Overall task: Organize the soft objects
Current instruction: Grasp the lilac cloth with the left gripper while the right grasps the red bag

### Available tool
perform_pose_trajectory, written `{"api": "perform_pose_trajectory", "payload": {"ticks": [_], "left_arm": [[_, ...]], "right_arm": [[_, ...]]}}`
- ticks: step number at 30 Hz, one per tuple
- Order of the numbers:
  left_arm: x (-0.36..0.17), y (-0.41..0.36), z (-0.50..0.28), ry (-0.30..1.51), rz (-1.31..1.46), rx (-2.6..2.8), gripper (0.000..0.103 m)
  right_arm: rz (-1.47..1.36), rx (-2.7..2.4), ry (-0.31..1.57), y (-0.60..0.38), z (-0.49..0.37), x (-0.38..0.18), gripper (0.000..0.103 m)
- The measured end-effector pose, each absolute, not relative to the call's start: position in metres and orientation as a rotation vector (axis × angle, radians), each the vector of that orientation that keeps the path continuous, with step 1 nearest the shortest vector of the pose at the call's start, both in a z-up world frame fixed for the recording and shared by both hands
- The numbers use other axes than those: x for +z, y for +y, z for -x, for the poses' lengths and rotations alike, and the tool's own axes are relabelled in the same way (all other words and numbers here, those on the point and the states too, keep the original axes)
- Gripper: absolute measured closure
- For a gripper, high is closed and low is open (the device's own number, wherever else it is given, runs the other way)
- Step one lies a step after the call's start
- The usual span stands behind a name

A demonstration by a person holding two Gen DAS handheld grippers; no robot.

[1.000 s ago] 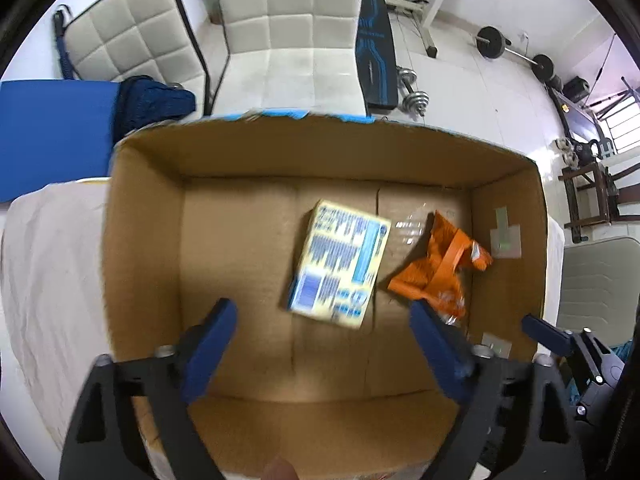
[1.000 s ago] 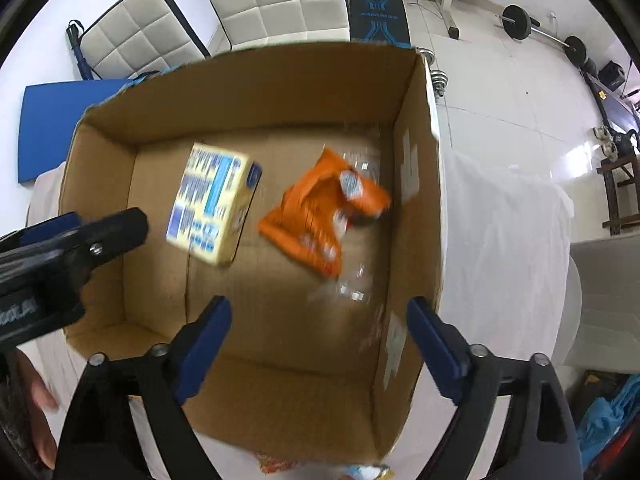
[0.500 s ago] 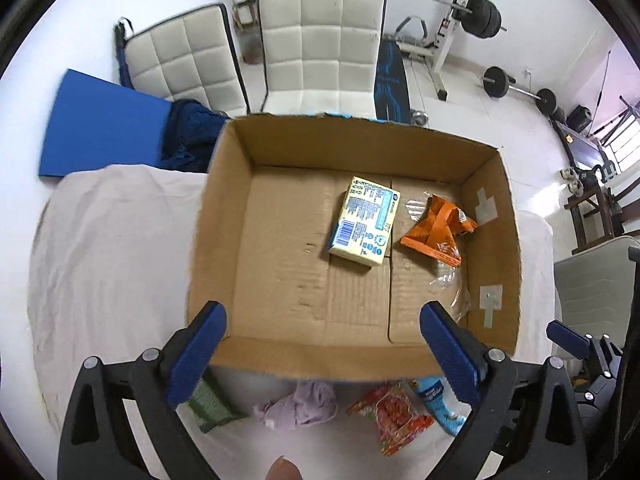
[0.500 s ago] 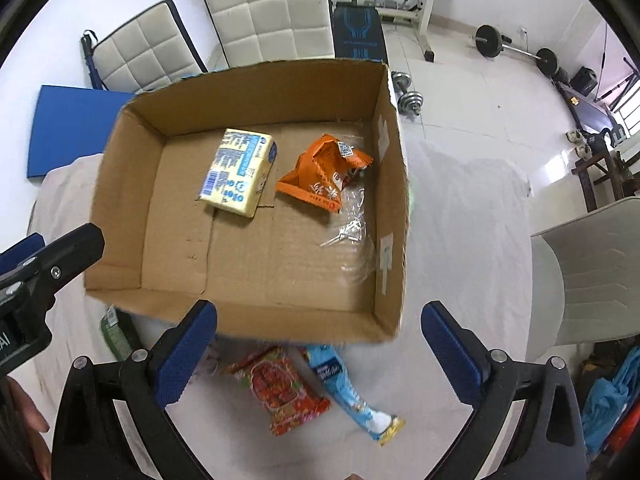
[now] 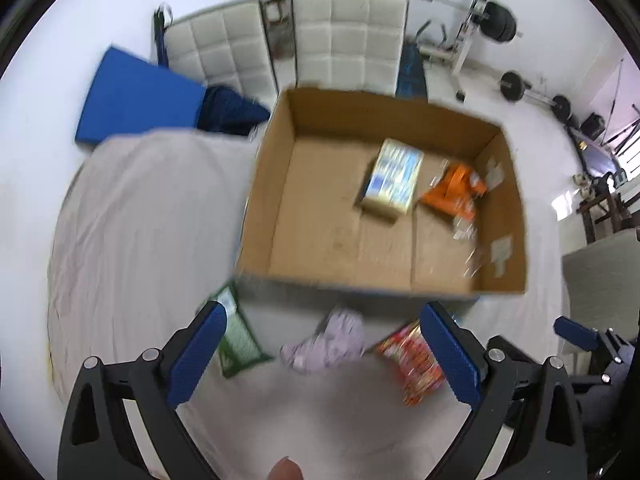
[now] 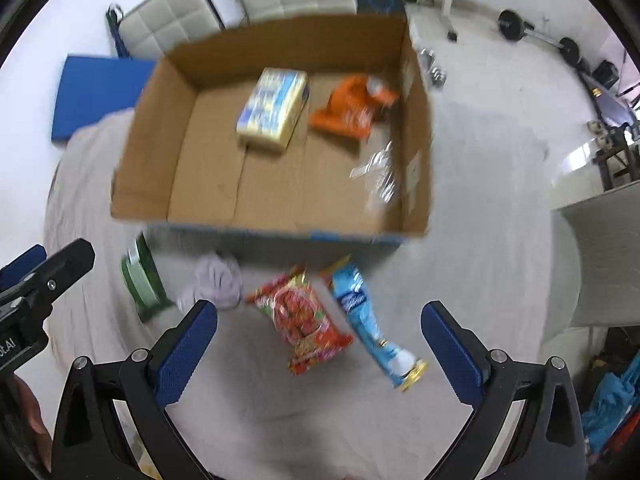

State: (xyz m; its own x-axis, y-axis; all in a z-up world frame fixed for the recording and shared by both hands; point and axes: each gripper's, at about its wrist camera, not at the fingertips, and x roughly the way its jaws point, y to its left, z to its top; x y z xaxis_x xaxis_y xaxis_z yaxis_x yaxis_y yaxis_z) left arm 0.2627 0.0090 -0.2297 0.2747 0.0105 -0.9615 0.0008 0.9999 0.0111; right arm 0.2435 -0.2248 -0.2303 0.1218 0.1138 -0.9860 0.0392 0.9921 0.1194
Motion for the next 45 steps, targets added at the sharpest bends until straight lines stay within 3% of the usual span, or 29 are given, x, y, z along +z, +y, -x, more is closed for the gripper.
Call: {"api": "perform_pose_trajectory", "payload": {"ticks": [14, 15, 16, 17, 23, 27, 30, 32, 33, 35, 36, 45], "left_arm": [[-0.374, 0.035, -0.247, 1.575, -0.11, -0.056, 0.004], [-0.381, 0.035, -0.248, 1.585, -0.114, -0.064, 0.004], [-0.385, 0.035, -0.248, 1.59, -0.117, -0.068, 0.004], [-0.39, 0.035, -0.249, 1.596, -0.122, -0.072, 0.004], [-0.408, 0.019, -0.253, 1.621, -0.181, -0.148, 0.004], [-0.425, 0.0, -0.258, 1.651, -0.226, -0.211, 0.004], [-0.44, -0.008, -0.263, 1.68, -0.241, -0.239, 0.013], [-0.447, -0.008, -0.265, 1.699, -0.207, -0.267, 0.023], [-0.449, -0.008, -0.264, 1.704, -0.191, -0.275, 0.032], [-0.448, -0.009, -0.262, 1.71, -0.175, -0.282, 0.042], [-0.447, -0.009, -0.26, 1.718, -0.148, -0.294, 0.052], [-0.45, 0.012, -0.212, 1.761, 0.021, -0.202, 0.054]], "right_arm": [[-0.062, 0.041, 1.721, -0.191, -0.23, -0.385, 0.003], [-0.063, 0.038, 1.729, -0.189, -0.23, -0.389, 0.014], [-0.052, 0.005, 1.74, -0.189, -0.229, -0.394, 0.038], [-0.077, -0.009, 1.748, -0.191, -0.228, -0.397, 0.041], [-0.371, -0.122, 1.803, -0.218, -0.213, -0.4, 0.043], [-0.44, -0.111, 1.799, -0.225, -0.213, -0.405, 0.034], [-0.391, -0.126, 1.799, -0.225, -0.218, -0.404, 0.034], [-0.363, -0.133, 1.802, -0.223, -0.219, -0.404, 0.035], [-0.347, -0.138, 1.804, -0.219, -0.22, -0.404, 0.036], [-0.314, -0.135, 1.799, -0.211, -0.22, -0.4, 0.047], [-0.292, -0.144, 1.805, -0.205, -0.219, -0.399, 0.048], [-0.2, -0.134, 1.855, -0.181, -0.203, -0.409, 0.047]]}}
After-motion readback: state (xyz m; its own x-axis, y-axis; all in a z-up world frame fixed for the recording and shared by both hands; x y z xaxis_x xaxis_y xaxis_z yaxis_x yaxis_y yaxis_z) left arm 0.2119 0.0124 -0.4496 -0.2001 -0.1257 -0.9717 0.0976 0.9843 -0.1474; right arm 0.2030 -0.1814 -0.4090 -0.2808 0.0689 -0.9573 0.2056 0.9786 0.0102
